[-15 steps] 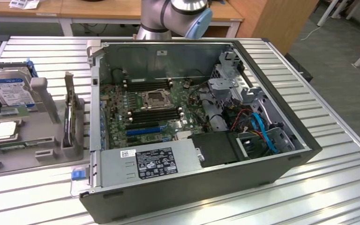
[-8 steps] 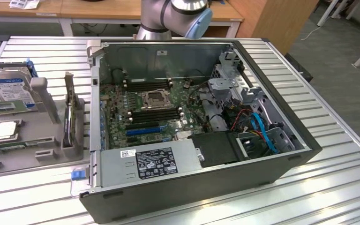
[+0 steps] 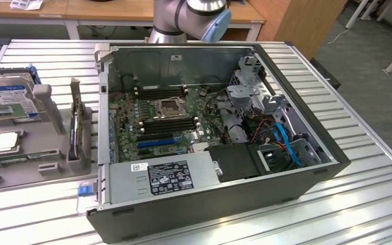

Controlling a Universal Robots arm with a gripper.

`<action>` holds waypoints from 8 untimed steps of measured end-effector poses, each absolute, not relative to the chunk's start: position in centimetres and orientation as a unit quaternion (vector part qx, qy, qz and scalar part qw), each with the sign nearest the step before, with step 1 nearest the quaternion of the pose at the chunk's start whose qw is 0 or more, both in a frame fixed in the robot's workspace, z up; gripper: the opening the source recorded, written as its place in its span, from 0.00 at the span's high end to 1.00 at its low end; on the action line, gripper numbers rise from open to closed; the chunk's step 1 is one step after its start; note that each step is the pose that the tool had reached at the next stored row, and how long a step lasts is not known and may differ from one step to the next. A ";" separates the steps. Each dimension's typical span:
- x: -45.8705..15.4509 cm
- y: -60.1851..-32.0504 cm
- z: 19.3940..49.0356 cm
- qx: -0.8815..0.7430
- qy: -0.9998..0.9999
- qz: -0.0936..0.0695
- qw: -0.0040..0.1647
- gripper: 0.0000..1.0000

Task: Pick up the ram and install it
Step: 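Pick up the ram and move it above insertion slot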

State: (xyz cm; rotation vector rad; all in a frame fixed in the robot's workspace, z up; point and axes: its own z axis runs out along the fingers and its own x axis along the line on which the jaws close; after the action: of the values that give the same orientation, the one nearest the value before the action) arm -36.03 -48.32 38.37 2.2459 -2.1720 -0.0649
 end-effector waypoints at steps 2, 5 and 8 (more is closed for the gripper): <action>-36.0 -48.3 38.7 0.719 -0.695 -0.021 0.008 0.89; -36.0 -48.3 39.1 0.719 -0.695 -0.021 0.008 0.89; -36.0 -48.3 39.6 0.719 -0.695 -0.021 0.008 0.89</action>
State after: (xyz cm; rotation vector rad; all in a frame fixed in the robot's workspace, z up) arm -36.03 -48.32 39.58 2.2459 -2.1719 -0.0648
